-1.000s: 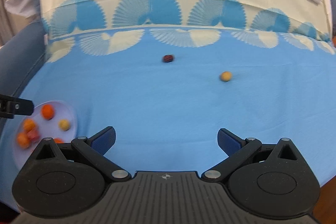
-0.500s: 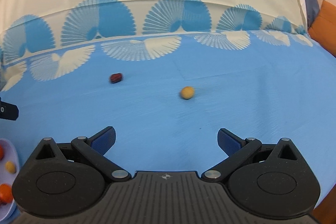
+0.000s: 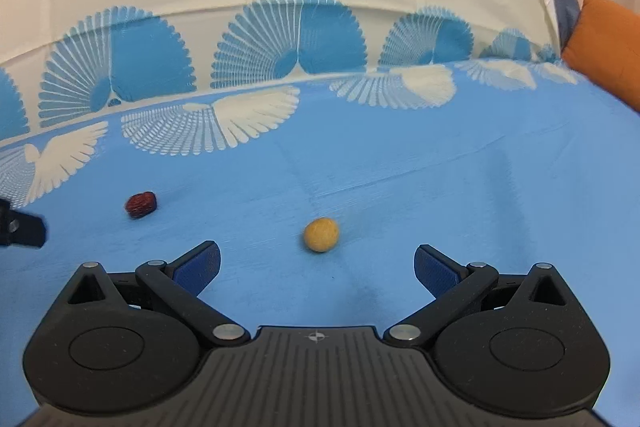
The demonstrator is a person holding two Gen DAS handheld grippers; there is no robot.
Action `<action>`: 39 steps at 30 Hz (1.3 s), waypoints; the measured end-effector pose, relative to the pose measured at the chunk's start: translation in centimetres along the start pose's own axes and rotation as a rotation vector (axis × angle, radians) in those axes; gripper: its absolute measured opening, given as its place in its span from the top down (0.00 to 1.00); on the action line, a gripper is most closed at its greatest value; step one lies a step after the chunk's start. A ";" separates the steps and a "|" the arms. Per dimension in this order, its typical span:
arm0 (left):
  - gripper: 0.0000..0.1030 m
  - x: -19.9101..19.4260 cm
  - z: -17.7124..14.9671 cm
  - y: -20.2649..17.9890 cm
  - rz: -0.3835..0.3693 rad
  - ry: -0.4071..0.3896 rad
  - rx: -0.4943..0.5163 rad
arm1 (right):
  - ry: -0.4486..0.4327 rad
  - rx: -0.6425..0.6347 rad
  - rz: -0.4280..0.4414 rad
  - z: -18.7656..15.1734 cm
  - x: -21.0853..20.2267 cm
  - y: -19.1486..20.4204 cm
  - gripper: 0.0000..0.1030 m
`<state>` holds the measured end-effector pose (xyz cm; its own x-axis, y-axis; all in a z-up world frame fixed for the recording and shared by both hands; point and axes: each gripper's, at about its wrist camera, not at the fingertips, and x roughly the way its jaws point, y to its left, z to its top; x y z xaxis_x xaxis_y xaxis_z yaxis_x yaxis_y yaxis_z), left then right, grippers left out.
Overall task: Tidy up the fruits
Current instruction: 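Move both open tools toward the loose jujube and small yellow fruit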
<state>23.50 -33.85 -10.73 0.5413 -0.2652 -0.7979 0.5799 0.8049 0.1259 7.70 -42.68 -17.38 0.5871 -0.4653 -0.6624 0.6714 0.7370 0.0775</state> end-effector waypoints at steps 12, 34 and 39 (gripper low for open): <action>0.00 10.5 2.5 -3.6 -0.094 -0.010 0.133 | 0.004 -0.057 -0.001 -0.5 8.0 -0.3 0.01; 0.00 10.9 2.6 -2.9 -0.127 0.016 0.092 | -0.003 -0.054 0.002 -0.6 8.1 -0.4 0.01; 0.00 10.9 2.7 -2.9 -0.124 0.021 0.088 | -0.003 -0.055 0.002 -0.6 8.2 -0.3 0.01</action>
<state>29.42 -40.52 -18.21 0.4497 -0.3477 -0.8227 0.6930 0.7170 0.0758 11.99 -46.43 -23.28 0.5895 -0.4654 -0.6602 0.6446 0.7636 0.0372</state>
